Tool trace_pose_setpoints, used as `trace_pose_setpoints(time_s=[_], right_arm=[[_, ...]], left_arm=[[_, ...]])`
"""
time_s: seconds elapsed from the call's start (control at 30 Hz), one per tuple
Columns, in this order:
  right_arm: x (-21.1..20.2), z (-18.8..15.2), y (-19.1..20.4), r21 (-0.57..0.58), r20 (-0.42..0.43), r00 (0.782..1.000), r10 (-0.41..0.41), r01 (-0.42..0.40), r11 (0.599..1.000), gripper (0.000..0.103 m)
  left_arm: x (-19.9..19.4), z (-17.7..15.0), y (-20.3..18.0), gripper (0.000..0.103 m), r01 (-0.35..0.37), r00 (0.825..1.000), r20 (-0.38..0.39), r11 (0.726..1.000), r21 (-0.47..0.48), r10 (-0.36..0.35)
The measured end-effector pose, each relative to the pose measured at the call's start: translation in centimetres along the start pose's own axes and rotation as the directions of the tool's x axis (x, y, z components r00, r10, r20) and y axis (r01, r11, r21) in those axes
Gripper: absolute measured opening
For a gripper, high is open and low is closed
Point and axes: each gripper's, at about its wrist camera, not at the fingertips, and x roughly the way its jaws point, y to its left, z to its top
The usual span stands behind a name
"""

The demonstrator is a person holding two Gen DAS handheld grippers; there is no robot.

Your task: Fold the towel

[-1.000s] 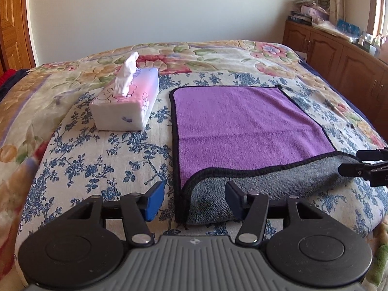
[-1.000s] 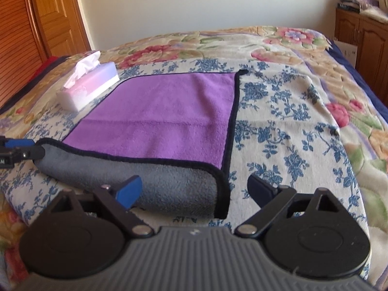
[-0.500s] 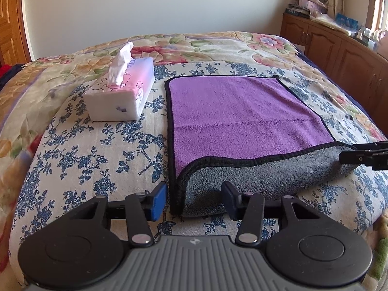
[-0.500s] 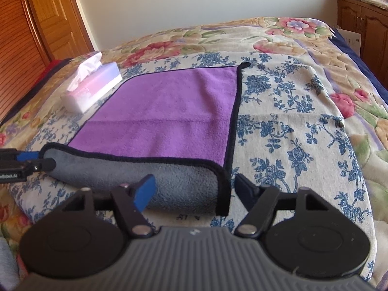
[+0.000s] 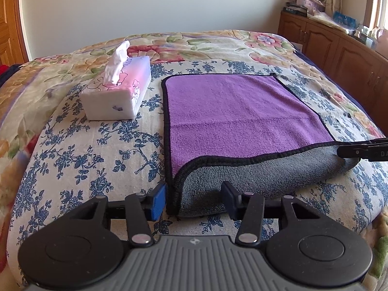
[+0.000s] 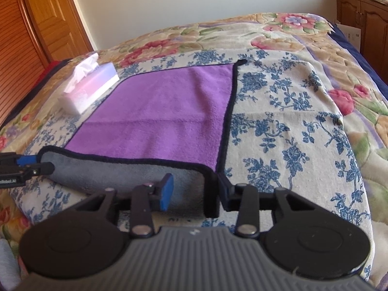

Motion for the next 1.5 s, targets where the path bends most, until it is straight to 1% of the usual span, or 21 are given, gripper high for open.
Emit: trace_pose_setpoints(time_s=[0.13, 0.2, 0.23, 0.4, 0.53, 0.57, 0.6, 0.73, 0.77, 0.83, 0.87, 0.93, 1.03, 1.13, 1.23, 1.5], right_arm=[[0.2, 0.0, -0.9, 0.031, -0.005, 1.0, 0.015, -0.014, 0.999, 0.04], [0.2, 0.1, -1.0, 0.035, -0.006, 1.0, 0.017, -0.017, 0.999, 0.03], [0.1, 0.1, -1.0, 0.03, -0.004, 1.0, 0.012, -0.012, 0.999, 0.028], [-0.2, 0.3, -0.7, 0.001, -0.001, 1.0, 0.008, -0.008, 1.0, 0.021], [-0.4, 0.4, -0.4, -0.026, -0.01, 1.0, 0.003, -0.003, 1.0, 0.019], [-0.4, 0.4, -0.3, -0.035, -0.014, 1.0, -0.002, 0.002, 0.999, 0.017], [-0.4, 0.4, -0.2, -0.041, -0.017, 1.0, -0.006, 0.006, 0.999, 0.011], [-0.6, 0.5, -0.1, -0.05, -0.011, 1.0, 0.006, -0.006, 0.999, 0.008], [-0.6, 0.5, -0.1, -0.05, -0.01, 1.0, 0.009, -0.009, 0.999, 0.008], [-0.6, 0.6, -0.1, -0.05, -0.006, 1.0, 0.012, -0.012, 0.999, 0.004], [-0.6, 0.6, -0.2, -0.051, -0.005, 1.0, 0.014, -0.014, 0.999, 0.004], [-0.7, 0.6, -0.1, -0.052, -0.002, 1.0, 0.018, -0.018, 0.998, 0.004], [-0.7, 0.5, -0.1, -0.054, 0.001, 1.0, 0.024, -0.024, 0.998, 0.004], [-0.8, 0.5, 0.0, -0.06, 0.004, 1.0, 0.026, -0.025, 0.998, 0.004], [-1.0, 0.6, 0.1, -0.063, 0.012, 1.0, 0.027, -0.026, 0.998, 0.004], [-2.0, 1.1, 0.2, -0.064, 0.076, 0.997, 0.034, -0.029, 0.998, 0.003]], left_arm=[[0.1, 0.0, -0.1, 0.052, 0.0, 1.0, 0.0, 1.0, 0.001, 0.0], [0.1, 0.0, -0.1, 0.052, 0.0, 1.0, 0.0, 1.0, 0.0, 0.0], [0.1, 0.0, -0.1, 0.052, 0.0, 1.0, 0.0, 1.0, 0.0, 0.0], [0.1, 0.0, 0.0, 0.052, 0.001, 1.0, 0.0, 1.0, 0.0, -0.001], [0.1, 0.0, -0.1, 0.052, 0.001, 1.0, 0.0, 1.0, -0.001, -0.001], [0.1, 0.0, -0.1, 0.052, 0.001, 1.0, 0.0, 1.0, -0.001, -0.001], [0.0, 0.0, 0.0, 0.052, 0.001, 1.0, 0.001, 1.0, 0.0, -0.001], [-0.1, 0.1, 0.1, 0.051, 0.003, 1.0, 0.002, 1.0, -0.002, -0.003], [-0.1, 0.1, 0.1, 0.05, 0.004, 1.0, 0.002, 1.0, -0.003, -0.004], [-0.1, 0.1, 0.1, 0.037, 0.014, 1.0, -0.004, 1.0, -0.005, -0.014], [0.0, 0.1, 0.1, 0.034, 0.016, 1.0, -0.008, 1.0, -0.005, -0.016], [0.0, 0.1, 0.1, 0.02, 0.02, 1.0, -0.008, 1.0, -0.001, -0.02], [-0.3, 0.1, 0.1, 0.011, 0.026, 1.0, 0.002, 1.0, -0.007, -0.026], [-0.5, 0.2, 0.2, 0.007, 0.033, 0.999, 0.015, 0.999, -0.015, -0.032], [-0.7, 0.3, 0.2, 0.007, 0.029, 0.999, 0.025, 0.999, -0.018, -0.029], [-1.9, 1.0, 0.5, 0.006, 0.042, 0.997, 0.068, 0.998, -0.045, -0.039]])
